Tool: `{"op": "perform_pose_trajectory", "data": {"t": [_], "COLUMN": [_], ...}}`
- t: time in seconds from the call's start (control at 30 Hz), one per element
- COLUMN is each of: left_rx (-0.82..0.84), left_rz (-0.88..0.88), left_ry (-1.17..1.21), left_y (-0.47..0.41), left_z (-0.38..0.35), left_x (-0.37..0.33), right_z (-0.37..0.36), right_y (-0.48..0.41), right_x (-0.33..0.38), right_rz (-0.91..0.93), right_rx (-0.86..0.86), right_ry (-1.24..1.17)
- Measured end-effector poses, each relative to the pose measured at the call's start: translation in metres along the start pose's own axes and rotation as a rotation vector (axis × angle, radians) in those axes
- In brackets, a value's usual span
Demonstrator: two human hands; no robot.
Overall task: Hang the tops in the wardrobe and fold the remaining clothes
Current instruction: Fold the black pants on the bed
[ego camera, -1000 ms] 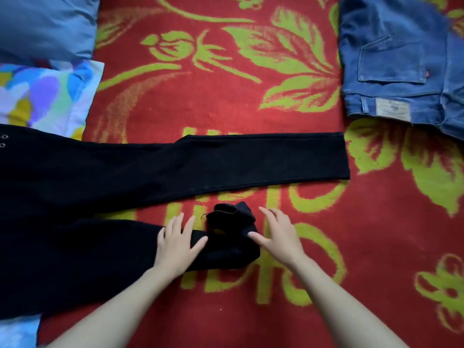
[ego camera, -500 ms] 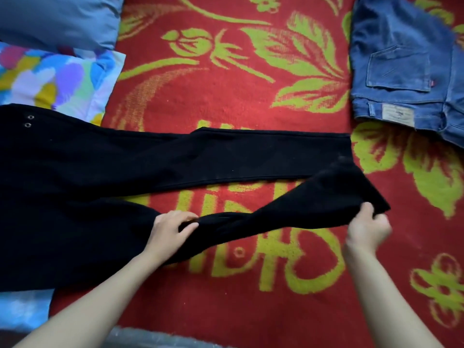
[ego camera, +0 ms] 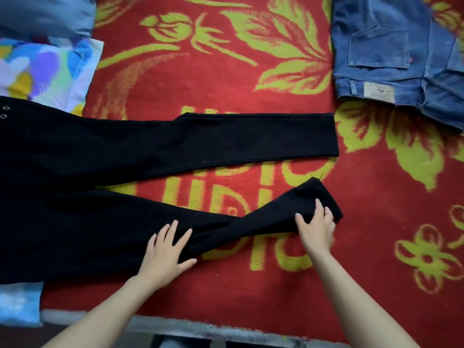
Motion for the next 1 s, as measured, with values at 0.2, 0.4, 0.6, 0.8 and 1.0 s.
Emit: {"op": "perform_pose_trajectory", "data": {"t": [0.2, 0.4, 0.6, 0.8, 1.0], "left_rx": [-0.045, -0.268, -0.417, -0.388, -0.459], "left_rz": [0.004, -0.191, -0.403, -0.419, -0.379], "left_ry": [-0.04, 0.007, 0.065, 0.102, 0.197], "left_y": [0.006, 0.016, 0.042, 0.054, 0.062], "left_z": [-0.007, 0.026, 0.037, 0.038, 0.058], "left_x": [0.002, -0.021, -0.032, -0.034, -0.034], "right_z": [0.006, 0.012, 0.018, 0.001, 0.109], "right_y": [-0.041, -0.053, -0.062, -0.046, -0.038], "right_x": [-0.004, 0.003, 0.017, 0.025, 0.039], "right_rz": [-0.072, 0.042, 0.008, -0.041, 0.181], "right_rx": [0.099, 0.252, 0.286, 0.255, -0.068], "right_ry": [-0.003, -0.071, -0.368, -0.303, -0.953]}}
Point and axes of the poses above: each hand's wrist, its own y-axis away from the middle knuckle, its own z-axis out of the back of the hand, x = y × z, the point moved 9 cm from there along -y, towards the middle knuckle, and after that the axes turned 11 degrees about y, right-handed, at the moved point
